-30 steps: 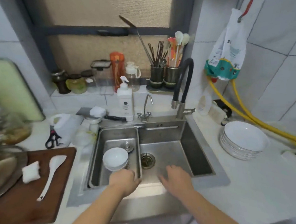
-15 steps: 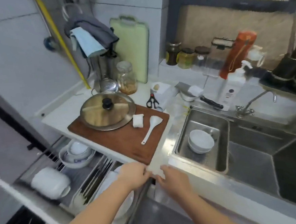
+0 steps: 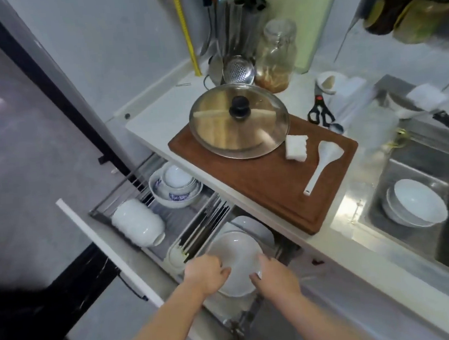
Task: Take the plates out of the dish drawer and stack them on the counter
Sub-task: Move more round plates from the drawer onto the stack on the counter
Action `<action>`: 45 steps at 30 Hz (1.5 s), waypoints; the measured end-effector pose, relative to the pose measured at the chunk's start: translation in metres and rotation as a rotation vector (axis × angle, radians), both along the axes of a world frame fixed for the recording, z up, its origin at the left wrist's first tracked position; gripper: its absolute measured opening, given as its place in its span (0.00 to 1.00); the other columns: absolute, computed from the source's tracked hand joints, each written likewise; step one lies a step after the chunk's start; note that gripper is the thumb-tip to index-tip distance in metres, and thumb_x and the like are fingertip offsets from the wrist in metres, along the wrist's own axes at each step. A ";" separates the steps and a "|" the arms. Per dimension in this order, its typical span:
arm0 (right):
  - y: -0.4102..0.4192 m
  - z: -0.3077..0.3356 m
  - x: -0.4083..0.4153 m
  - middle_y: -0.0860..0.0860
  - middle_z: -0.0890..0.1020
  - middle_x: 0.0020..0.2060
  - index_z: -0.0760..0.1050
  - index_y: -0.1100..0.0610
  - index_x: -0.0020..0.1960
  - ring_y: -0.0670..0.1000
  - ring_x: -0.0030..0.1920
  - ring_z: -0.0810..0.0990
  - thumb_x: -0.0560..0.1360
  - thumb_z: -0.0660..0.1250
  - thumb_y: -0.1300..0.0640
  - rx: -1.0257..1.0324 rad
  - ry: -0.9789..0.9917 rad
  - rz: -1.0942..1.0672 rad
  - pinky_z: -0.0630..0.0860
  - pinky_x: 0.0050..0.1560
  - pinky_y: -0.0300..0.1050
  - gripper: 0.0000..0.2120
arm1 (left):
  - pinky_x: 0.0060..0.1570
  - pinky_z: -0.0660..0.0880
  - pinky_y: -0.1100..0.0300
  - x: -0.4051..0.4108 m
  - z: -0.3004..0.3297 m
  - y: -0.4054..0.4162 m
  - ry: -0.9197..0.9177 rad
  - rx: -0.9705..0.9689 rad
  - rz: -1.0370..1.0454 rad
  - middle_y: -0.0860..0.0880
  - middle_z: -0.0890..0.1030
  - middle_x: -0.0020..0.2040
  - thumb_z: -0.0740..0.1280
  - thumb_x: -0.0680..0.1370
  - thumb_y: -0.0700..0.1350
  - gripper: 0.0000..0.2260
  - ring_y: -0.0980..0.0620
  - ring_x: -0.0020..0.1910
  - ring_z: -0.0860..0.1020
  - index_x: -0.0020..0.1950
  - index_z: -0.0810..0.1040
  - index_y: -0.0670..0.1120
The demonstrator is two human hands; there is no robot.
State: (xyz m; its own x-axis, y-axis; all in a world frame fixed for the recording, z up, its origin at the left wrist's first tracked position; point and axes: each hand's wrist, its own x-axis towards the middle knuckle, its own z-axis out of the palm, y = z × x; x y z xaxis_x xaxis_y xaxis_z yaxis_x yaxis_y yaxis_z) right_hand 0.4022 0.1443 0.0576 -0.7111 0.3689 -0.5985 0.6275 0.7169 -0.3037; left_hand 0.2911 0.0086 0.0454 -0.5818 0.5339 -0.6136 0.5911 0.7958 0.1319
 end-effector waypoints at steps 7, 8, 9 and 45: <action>-0.008 -0.064 -0.021 0.58 0.77 0.61 0.64 0.58 0.67 0.58 0.60 0.78 0.78 0.61 0.55 -0.068 -0.180 -0.153 0.76 0.56 0.49 0.19 | 0.45 0.74 0.55 -0.028 -0.072 -0.009 -0.079 -0.079 0.149 0.46 0.81 0.55 0.55 0.79 0.55 0.19 0.44 0.53 0.79 0.60 0.75 0.45; -0.008 -0.072 -0.023 0.58 0.76 0.62 0.62 0.59 0.68 0.58 0.61 0.77 0.78 0.61 0.55 -0.060 -0.199 -0.169 0.76 0.57 0.49 0.20 | 0.44 0.73 0.56 -0.032 -0.080 -0.008 -0.080 -0.090 0.161 0.46 0.81 0.55 0.55 0.80 0.54 0.18 0.44 0.53 0.80 0.62 0.74 0.45; -0.007 -0.079 -0.026 0.58 0.75 0.63 0.60 0.60 0.70 0.57 0.62 0.77 0.79 0.61 0.55 -0.054 -0.224 -0.184 0.76 0.58 0.49 0.22 | 0.42 0.72 0.56 -0.035 -0.088 -0.007 -0.078 -0.102 0.169 0.46 0.80 0.56 0.55 0.80 0.53 0.18 0.44 0.54 0.80 0.64 0.72 0.45; -0.002 -0.036 -0.014 0.55 0.79 0.56 0.67 0.57 0.64 0.55 0.54 0.80 0.79 0.58 0.61 -0.076 0.071 -0.422 0.79 0.55 0.54 0.14 | 0.39 0.70 0.52 -0.059 -0.026 -0.022 0.019 0.135 0.200 0.44 0.81 0.51 0.57 0.76 0.37 0.17 0.42 0.49 0.79 0.64 0.65 0.46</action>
